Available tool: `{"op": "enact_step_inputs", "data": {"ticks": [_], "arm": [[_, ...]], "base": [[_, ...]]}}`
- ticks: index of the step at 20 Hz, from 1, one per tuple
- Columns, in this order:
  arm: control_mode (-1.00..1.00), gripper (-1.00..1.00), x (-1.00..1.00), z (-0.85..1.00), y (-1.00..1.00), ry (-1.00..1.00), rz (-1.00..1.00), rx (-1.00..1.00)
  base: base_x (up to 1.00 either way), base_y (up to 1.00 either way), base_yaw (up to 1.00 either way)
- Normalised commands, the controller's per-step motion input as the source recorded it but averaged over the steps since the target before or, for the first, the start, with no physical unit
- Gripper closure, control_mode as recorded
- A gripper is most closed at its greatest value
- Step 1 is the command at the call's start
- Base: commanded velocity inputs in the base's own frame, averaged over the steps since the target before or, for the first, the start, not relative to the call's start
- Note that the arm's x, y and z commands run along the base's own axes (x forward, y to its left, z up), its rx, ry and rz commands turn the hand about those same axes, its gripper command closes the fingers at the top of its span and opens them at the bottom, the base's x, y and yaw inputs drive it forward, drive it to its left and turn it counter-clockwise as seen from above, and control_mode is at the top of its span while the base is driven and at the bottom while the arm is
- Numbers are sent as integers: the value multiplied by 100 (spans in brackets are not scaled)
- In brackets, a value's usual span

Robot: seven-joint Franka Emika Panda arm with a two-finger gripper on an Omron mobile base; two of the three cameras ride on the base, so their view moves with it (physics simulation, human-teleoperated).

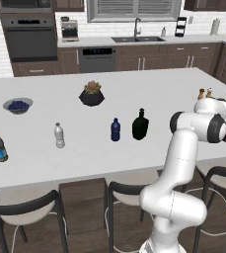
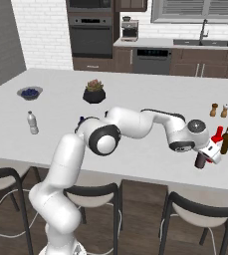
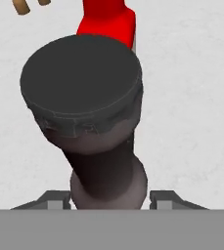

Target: Move the plastic bottles in the middle to the plastics group, and the glass bottles in the middle to the glass group.

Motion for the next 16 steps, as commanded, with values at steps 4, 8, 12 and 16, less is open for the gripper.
{"op": "enact_step_inputs", "data": {"ticks": [4,8,12,16], "arm": [[-100,-100,0,0,0,0,0,0],[-100,-100,0,0,0,0,0,0],[-100,-100,-25,11,18,-8,0,0],[-100,-100,-57,30,57,-5,0,-5]], "base": [[0,0,0],[0,0,0],[0,0,0],[0,0,0]]}}
